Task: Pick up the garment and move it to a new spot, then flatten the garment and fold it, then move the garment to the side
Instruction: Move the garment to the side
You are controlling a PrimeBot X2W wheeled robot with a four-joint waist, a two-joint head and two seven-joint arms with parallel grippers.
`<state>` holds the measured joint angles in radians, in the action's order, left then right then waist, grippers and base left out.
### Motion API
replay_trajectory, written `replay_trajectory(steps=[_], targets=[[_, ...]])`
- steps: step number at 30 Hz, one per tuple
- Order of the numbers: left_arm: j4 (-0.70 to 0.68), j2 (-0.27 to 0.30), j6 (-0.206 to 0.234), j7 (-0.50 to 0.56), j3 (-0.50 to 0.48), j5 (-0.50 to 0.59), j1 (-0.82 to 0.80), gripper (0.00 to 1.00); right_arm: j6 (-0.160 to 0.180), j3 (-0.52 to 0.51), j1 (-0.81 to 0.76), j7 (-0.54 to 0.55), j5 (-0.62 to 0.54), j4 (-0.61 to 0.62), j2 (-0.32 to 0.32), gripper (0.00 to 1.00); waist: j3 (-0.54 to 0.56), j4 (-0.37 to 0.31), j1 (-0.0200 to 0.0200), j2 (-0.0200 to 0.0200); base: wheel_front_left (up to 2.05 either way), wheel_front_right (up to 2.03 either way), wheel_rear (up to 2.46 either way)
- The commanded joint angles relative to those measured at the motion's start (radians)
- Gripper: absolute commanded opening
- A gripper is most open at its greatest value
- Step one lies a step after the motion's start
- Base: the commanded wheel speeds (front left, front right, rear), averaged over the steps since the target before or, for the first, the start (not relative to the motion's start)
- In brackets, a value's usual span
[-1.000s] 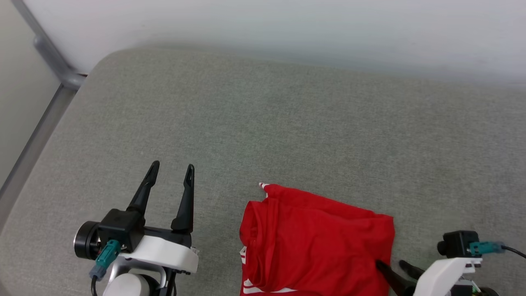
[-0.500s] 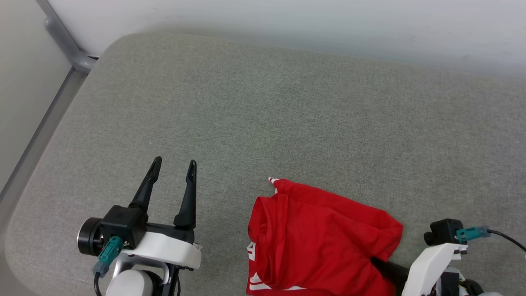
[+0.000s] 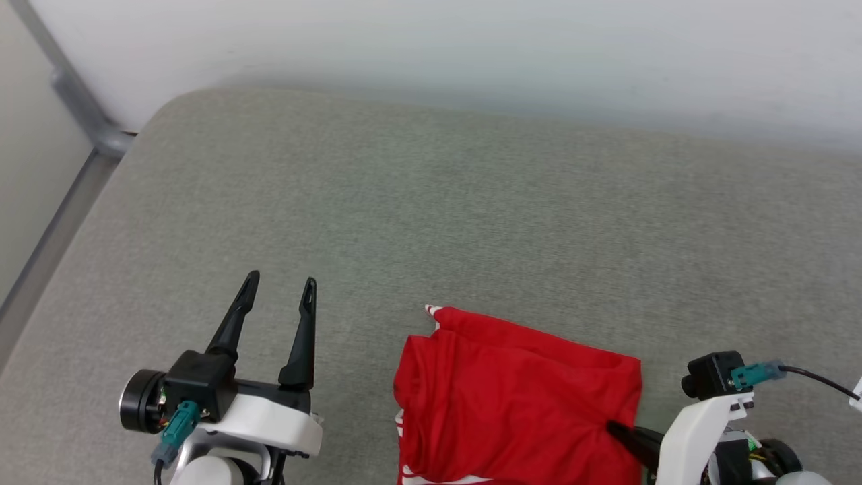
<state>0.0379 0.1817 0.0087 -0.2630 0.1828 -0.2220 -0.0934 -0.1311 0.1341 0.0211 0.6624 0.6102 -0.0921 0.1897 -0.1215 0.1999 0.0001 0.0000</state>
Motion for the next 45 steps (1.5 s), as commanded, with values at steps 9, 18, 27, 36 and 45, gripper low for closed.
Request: replay_trajectory(steps=[9,18,27,36,45], targets=[[-0.032,0.018,0.000,-0.002,-0.011,0.027,0.030,1.00,0.001,-0.065,-0.040,0.065,-0.080,0.085,0.076,0.00,0.014,-0.178,-0.0001,0.0000,0.00,0.00,0.00],[-0.085,0.044,-0.012,-0.002,-0.011,0.040,-0.009,1.00,0.001,-0.109,0.063,0.067,-0.154,0.100,0.090,0.00,-0.087,-0.401,-0.0001,0.0000,0.00,0.00,0.00],[-0.140,0.089,-0.053,0.011,0.015,0.065,-0.118,1.00,0.001,-0.181,0.264,-0.008,-0.238,0.022,0.096,0.00,-0.257,-0.525,-0.0001,0.0000,0.00,0.00,0.00],[-0.217,0.135,-0.082,0.038,0.029,0.088,-0.245,1.00,0.001,-0.367,0.487,-0.086,-0.341,-0.076,0.148,0.00,-0.437,-0.523,-0.0001,0.0000,0.00,0.00,0.00],[-0.274,0.148,-0.100,0.041,0.056,0.094,-0.337,1.00,0.001,-0.558,0.637,-0.138,-0.434,-0.198,0.258,0.00,-0.572,-0.455,-0.0001,0.0000,0.00,0.00,0.00]])
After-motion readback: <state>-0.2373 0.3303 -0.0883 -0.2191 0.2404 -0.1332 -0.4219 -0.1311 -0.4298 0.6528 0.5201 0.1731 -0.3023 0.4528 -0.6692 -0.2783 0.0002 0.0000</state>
